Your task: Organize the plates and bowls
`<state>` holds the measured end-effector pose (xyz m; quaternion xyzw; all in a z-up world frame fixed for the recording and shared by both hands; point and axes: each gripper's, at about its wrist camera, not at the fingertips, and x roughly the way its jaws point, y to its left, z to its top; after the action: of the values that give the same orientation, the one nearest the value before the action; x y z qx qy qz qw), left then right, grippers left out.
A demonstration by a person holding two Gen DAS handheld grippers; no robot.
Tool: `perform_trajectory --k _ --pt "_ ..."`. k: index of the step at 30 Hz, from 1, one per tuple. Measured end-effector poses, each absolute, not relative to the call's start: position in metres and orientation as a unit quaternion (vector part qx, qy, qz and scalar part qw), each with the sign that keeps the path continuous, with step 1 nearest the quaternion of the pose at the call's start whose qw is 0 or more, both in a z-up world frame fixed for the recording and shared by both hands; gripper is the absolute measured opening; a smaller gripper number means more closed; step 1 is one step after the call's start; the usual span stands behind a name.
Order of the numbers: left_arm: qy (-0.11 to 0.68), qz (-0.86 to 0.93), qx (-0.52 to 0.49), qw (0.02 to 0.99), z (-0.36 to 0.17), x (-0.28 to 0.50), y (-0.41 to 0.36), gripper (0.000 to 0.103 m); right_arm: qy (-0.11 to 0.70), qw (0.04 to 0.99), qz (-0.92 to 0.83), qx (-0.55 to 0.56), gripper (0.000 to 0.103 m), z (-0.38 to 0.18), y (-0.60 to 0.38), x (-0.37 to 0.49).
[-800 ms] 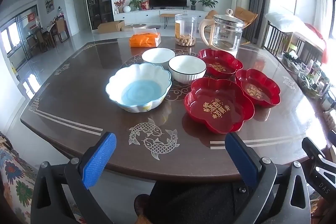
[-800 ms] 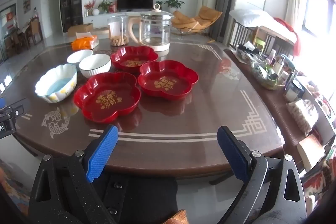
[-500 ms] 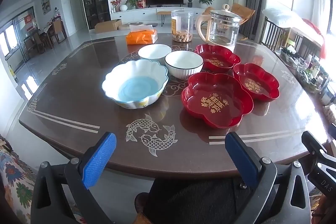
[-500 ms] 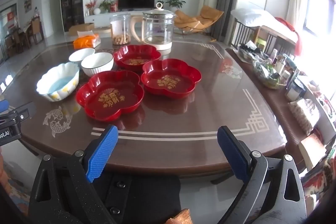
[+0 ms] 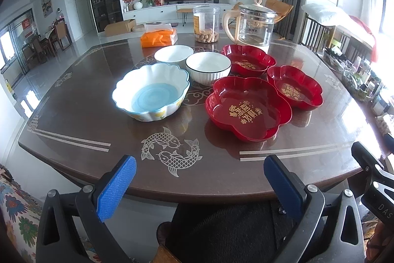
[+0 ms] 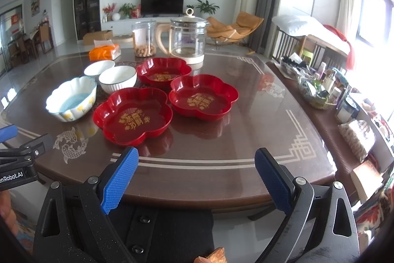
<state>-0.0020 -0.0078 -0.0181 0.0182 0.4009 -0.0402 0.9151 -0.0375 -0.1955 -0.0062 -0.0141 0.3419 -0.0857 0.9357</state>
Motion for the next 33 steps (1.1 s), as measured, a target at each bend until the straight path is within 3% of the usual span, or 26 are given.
perform_trajectory --k 33 --pt "0.41 -0.049 0.019 0.911 -0.0242 -0.0038 -0.0121 0.103 0.338 0.938 -0.078 -0.016 0.097 -0.0052 -0.1923 -0.0395"
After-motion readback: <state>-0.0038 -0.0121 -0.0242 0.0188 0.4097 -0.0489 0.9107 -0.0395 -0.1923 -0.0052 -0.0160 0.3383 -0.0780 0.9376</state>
